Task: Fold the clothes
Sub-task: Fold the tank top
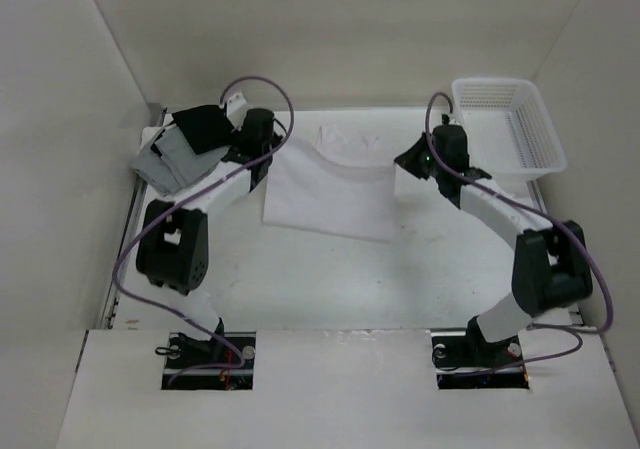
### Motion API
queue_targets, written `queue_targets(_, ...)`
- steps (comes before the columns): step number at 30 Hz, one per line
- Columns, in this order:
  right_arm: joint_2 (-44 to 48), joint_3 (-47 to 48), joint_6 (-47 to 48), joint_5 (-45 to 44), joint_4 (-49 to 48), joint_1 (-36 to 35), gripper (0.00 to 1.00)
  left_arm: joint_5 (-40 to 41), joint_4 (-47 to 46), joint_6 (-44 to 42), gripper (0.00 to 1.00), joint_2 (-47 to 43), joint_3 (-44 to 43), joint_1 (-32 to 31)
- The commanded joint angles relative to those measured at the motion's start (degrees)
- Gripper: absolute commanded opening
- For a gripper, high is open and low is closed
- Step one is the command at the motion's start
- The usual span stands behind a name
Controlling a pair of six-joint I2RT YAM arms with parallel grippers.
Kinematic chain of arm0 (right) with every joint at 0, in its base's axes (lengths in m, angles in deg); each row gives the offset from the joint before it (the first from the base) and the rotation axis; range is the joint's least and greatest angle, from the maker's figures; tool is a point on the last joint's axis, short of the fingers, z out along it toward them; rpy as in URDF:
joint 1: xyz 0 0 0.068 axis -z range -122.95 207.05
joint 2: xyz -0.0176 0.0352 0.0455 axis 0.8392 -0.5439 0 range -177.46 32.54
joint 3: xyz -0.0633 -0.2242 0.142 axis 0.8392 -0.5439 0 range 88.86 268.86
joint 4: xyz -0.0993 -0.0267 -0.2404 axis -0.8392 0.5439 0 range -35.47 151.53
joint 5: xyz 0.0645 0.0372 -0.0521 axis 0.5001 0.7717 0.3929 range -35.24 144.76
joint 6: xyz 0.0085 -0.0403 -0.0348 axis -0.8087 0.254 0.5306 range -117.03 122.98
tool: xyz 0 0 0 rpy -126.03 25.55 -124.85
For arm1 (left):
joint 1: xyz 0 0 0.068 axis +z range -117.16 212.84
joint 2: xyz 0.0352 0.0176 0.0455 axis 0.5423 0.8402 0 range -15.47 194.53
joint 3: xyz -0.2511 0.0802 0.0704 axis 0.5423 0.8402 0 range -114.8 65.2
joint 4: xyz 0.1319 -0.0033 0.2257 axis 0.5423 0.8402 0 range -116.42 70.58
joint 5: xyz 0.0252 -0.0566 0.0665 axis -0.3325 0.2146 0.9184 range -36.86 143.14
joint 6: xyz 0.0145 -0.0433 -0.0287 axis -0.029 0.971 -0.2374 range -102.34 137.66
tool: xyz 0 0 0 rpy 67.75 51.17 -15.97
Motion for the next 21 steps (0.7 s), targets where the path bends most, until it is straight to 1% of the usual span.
queue_targets(1,-9.2,12.1,2.6,6.1,-5.6,4.2,0.00,-7.0,-3.9,-4.1,0.04,10.2,-17.0,2.1)
queue_targets(4,-18.6,22.6,2.0,6.2,-2.9,6.9,0.00,-8.6,0.4,-4.8,0.08,20.1,-30.2,3.2)
queue_targets(5,-21.6,25.8,1.8,6.3,-2.1,7.4,0.03,-9.1,1.6,-5.0,0.13,22.8,-33.8,3.6)
queue_targets(6,-24.0,28.3,1.8,6.3,-1.3,7.5,0.10,-9.7,3.1,-5.6,0.24,25.6,-37.4,4.0)
queue_targets(7,-26.7,31.4,1.9,6.5,0.5,7.7,0.19,-10.1,5.6,-5.9,0.32,27.7,-40.4,4.3)
queue_targets(8,-28.8,33.7,2.3,6.6,2.5,7.6,0.27,-10.1,7.7,-5.9,0.38,28.7,-41.5,4.8)
queue_targets(9,-29.7,34.6,2.5,6.7,4.1,7.5,0.33,-10.1,8.8,-5.5,0.39,28.5,-40.9,5.1)
queue_targets(10,-29.5,34.0,3.1,6.2,4.6,7.5,0.36,-10.2,8.8,-4.8,0.39,27.1,-38.0,5.5)
queue_targets(11,-28.1,31.7,3.2,5.5,3.9,7.5,0.37,-10.2,7.8,-3.6,0.37,24.4,-33.3,5.6)
queue_targets(13,-24.0,25.6,3.5,4.0,0.5,6.9,0.37,-10.1,1.7,-1.2,0.34,16.8,-19.4,5.2)
queue_targets(15,-18.1,17.1,3.5,2.6,-2.8,5.7,0.35,-10.0,-7.4,0.6,0.32,8.9,-3.8,3.9)
queue_targets(17,-12.2,8.2,3.6,1.8,-6.5,4.0,0.24,-9.6,-13.2,3.3,0.32,2.7,8.7,2.9)
queue_targets(19,-6.9,-0.5,2.2,1.7,-10.5,2.5,0.03,-10.2,-16.3,5.9,0.32,-1.9,18.1,2.8)
queue_targets(20,-4.5,-4.6,1.0,1.7,-12.2,1.8,0.00,-11.0,-16.9,6.6,0.32,-3.3,21.3,2.8)
queue_targets(21,-2.4,-8.6,-0.1,1.6,-14.2,1.1,0.00,-12.5,-17.7,7.3,0.33,-4.3,24.0,3.1)
